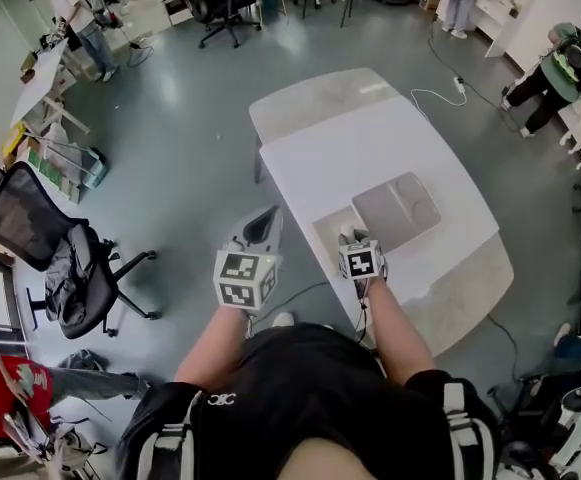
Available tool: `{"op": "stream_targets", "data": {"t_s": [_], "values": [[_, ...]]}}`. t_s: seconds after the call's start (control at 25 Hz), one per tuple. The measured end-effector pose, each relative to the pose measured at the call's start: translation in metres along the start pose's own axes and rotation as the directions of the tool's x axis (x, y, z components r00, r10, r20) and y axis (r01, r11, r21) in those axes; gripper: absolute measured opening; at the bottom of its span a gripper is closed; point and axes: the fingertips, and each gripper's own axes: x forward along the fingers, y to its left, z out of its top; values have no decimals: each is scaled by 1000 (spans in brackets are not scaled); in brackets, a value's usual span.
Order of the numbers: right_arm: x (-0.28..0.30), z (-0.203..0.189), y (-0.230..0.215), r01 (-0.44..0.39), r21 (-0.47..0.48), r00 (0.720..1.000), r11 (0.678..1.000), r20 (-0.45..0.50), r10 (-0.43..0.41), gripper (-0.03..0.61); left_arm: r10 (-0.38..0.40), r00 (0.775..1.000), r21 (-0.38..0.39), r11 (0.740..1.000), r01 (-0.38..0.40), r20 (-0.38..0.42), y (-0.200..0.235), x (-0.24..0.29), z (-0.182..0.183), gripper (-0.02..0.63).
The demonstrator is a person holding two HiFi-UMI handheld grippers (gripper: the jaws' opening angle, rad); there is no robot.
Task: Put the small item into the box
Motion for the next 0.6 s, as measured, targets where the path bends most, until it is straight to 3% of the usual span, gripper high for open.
{"op": "stream_targets", "data": {"t_s": [0.28,0.44,0.6], "values": [[17,-30,-1,4,-19,993,1000,-120,-6,126,17,1000,-2,1000,-17,2,3,-5,1,12],[21,-13,-2,16,-116,997,993,-78,-25,126,21,1000,-2,1000,-21,4,3,-7,1,12],[24,-18,5,-11,-137,991,991,-133,-8,126,26,1000,-3,1000,-26,3,6,-10,0,12]]}}
